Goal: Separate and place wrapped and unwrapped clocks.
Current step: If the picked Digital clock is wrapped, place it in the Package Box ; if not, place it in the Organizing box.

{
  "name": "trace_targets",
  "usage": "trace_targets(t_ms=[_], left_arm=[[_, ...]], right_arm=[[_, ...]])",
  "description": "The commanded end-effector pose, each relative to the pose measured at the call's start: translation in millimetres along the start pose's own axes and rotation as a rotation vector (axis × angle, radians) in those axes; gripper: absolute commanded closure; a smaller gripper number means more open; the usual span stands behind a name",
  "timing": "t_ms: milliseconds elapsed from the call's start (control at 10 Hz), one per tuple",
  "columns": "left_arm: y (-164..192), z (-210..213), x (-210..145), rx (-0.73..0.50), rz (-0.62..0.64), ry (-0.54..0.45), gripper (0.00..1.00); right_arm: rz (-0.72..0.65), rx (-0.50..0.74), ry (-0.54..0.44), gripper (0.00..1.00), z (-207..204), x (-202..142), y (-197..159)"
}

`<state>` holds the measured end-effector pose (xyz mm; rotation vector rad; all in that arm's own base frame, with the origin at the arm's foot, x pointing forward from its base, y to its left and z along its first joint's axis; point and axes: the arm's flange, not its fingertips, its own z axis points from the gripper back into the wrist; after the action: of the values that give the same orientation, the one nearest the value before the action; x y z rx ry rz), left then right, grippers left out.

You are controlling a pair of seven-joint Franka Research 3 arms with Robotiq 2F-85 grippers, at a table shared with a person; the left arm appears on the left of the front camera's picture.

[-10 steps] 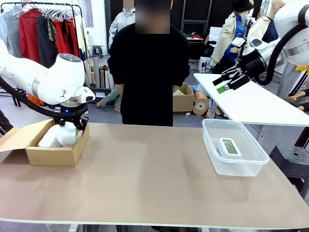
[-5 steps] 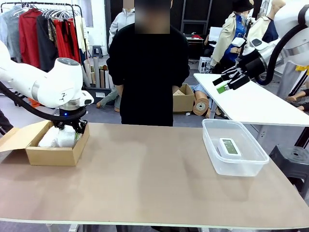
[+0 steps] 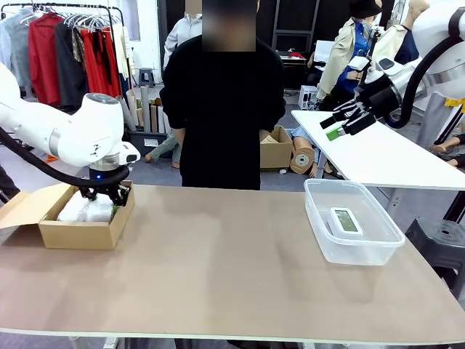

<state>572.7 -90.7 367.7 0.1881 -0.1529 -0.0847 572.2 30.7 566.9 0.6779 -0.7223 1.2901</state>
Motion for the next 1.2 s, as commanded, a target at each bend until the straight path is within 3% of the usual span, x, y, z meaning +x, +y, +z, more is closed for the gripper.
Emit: trace_targets(t_ms=[0, 200, 700, 800, 1100], left_arm=[[5.5, -2.7, 5.6, -0.029, -0.003, -0.007, 1.00], [6.0, -4.2, 5.7, -0.033, -0.001, -0.005, 1.00], [9.7, -1.1, 5.2, -0.042, 0.013, -0.014, 0.04], [10.6, -0.7, 6.3, -0.041, 0.016, -0.016, 0.00], [12.3, 1.3, 7.5, -0.039, 0.016, -0.026, 0.00]], right_arm=[[0.001, -0.001, -0.001, 0.00, 0.7, 0.7, 0.6], [0.001, -0.001, -0.001, 0.00, 0.7, 0.7, 0.6], [0.001, -0.001, -0.001, 0.00, 0.7, 0.7, 0.6], [0.001, -0.001, -0.001, 0.00, 0.7, 0.7, 0.6], [0.001, -0.001, -0.001, 0.00, 0.7, 0.7, 0.6]])
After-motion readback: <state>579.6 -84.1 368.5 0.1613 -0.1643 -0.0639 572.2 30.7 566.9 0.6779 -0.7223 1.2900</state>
